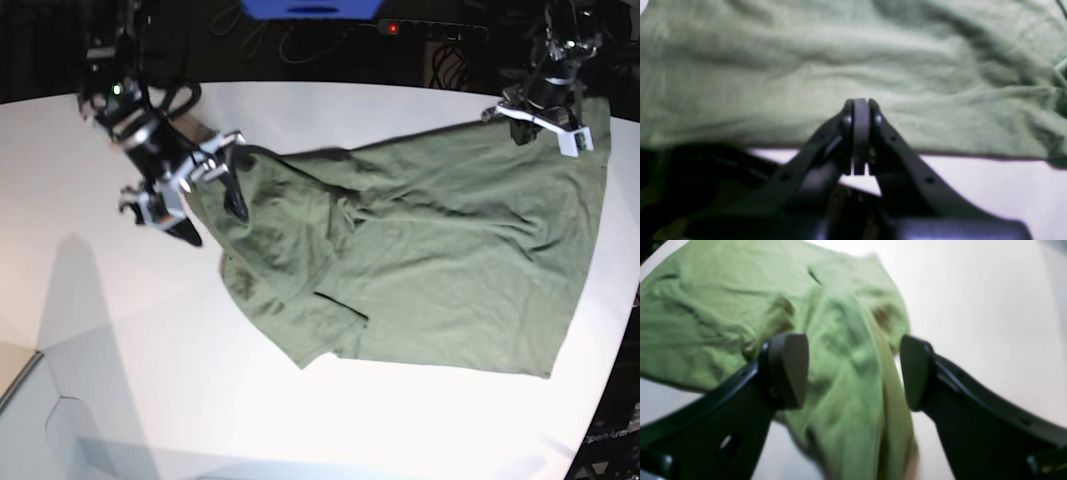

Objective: Layout the t-shirt on the table in an organized manner, then fold the t-shirt properly
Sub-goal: 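Lift the t-shirt edge with the right gripper and sweep it outward, then pull the collar edge with both grippers to spread the t-shirt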

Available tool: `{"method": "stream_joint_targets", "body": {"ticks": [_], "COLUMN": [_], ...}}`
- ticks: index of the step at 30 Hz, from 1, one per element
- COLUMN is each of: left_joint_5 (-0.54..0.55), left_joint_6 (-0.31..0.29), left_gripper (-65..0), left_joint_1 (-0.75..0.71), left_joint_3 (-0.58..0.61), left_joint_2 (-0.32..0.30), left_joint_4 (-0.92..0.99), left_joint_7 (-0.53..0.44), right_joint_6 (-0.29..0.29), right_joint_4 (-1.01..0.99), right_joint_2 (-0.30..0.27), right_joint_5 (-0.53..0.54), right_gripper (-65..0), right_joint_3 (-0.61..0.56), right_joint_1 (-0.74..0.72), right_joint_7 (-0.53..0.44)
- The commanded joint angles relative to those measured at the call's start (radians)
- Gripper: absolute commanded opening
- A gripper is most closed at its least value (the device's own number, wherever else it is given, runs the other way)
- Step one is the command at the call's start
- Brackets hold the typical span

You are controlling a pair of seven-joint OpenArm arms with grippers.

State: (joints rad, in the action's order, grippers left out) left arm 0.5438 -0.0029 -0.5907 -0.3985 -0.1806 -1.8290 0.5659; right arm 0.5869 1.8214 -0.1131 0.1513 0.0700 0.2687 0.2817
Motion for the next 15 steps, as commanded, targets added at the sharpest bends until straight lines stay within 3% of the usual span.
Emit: {"method": "stream_joint_targets", "body": {"ticks": [1,7,15], "left_joint_5": [0.005,0.005,0.005], "left_joint_6": [-0.004,-0.004,-0.004], "left_gripper": [-64.4,-64.4,-64.5], "left_joint_1": [0.001,-0.010,-0.001], "left_joint_3": [-0.006,-0.006,-0.007], "left_joint_2": [-0.007,-0.006,-0.013], "left_joint_4": [-0.019,-0.021,-0.018], "left_joint_7": [-0.019,-0.019,-0.019], "right_joint_6": [0.012,0.012,0.012], "right_joint_4": [0.005,-0.087,-0.234], "right_joint_2": [-0.003,-0.006,-0.003], "right_joint_5": [0.012,0.011,0.011], "right_gripper": [-21.7,-21.7,-21.9], "right_joint_3": [-0.008,-0.063,-0.112], "right_joint_1": [-0.042,-0.236,-0.309], "right_joint_7": [0.012,0.149,0.147]}}
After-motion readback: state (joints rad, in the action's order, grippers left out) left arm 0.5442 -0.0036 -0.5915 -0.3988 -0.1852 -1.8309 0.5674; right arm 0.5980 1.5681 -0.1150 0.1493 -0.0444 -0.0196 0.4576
